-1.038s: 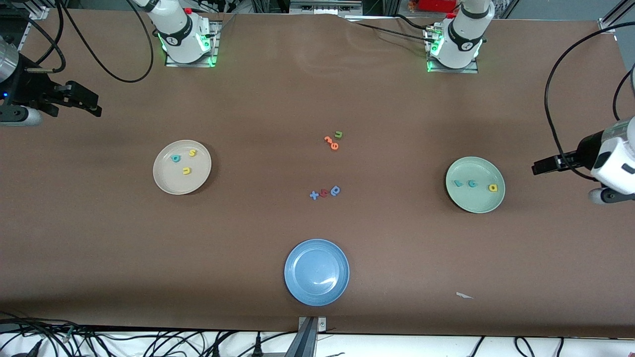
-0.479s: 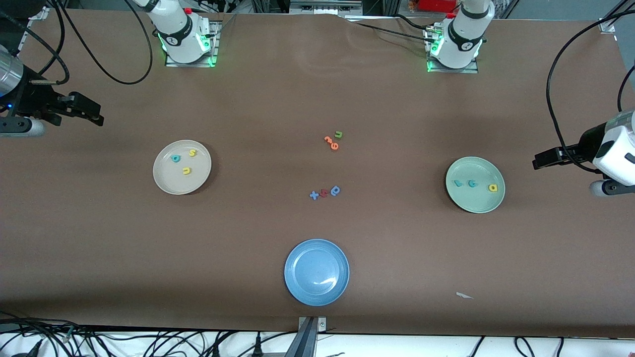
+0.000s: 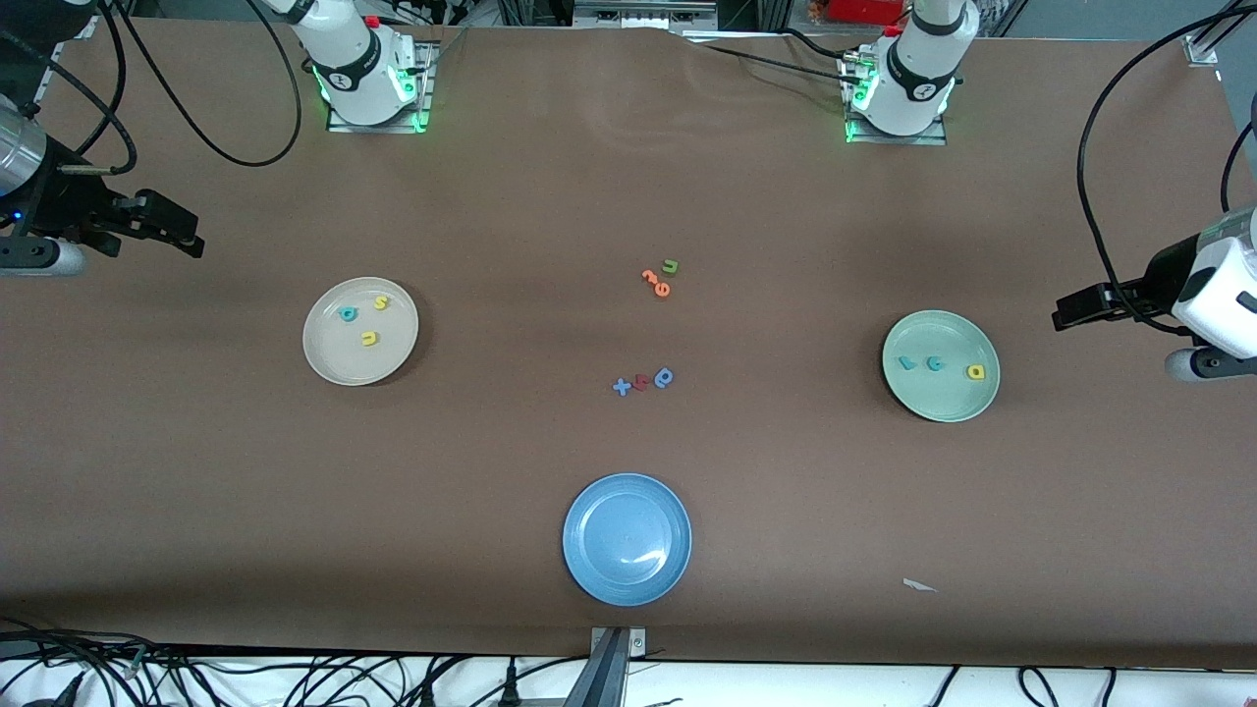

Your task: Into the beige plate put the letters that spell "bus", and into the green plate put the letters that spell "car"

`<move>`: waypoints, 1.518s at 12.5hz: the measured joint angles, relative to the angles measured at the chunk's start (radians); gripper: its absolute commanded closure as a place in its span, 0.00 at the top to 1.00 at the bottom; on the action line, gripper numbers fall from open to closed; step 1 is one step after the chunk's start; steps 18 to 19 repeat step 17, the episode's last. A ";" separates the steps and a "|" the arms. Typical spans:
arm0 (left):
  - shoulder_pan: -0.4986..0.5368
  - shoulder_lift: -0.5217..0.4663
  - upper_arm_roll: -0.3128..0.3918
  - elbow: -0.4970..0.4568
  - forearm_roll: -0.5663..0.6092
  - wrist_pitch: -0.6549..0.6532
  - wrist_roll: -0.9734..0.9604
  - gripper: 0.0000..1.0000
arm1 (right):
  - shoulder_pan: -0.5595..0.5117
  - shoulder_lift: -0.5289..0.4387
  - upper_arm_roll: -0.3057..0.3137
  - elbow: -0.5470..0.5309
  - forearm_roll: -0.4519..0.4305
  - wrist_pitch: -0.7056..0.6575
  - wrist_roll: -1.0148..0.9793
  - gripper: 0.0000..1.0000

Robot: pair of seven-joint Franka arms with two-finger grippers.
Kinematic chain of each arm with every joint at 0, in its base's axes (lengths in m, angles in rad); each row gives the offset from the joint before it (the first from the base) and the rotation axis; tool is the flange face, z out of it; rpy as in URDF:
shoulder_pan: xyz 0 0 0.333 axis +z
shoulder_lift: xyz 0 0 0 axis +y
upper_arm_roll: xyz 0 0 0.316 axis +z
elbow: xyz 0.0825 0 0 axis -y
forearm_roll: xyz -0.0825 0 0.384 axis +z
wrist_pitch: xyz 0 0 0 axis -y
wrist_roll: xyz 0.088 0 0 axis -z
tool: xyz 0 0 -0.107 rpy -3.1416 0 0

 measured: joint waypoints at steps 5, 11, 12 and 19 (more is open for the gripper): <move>-0.004 -0.062 0.012 -0.089 -0.061 0.024 0.022 0.99 | 0.001 -0.001 -0.035 -0.016 0.000 0.018 0.000 1.00; 0.009 -0.125 0.025 -0.174 -0.061 0.085 0.056 1.00 | 0.006 0.001 -0.035 -0.020 0.000 0.019 0.000 1.00; 0.009 -0.124 0.025 -0.176 -0.061 0.087 0.057 1.00 | 0.007 0.001 -0.035 -0.020 0.000 0.019 0.000 1.00; 0.008 -0.120 0.024 -0.186 -0.061 0.092 0.059 1.00 | 0.008 0.001 -0.034 -0.021 0.000 0.021 0.000 1.00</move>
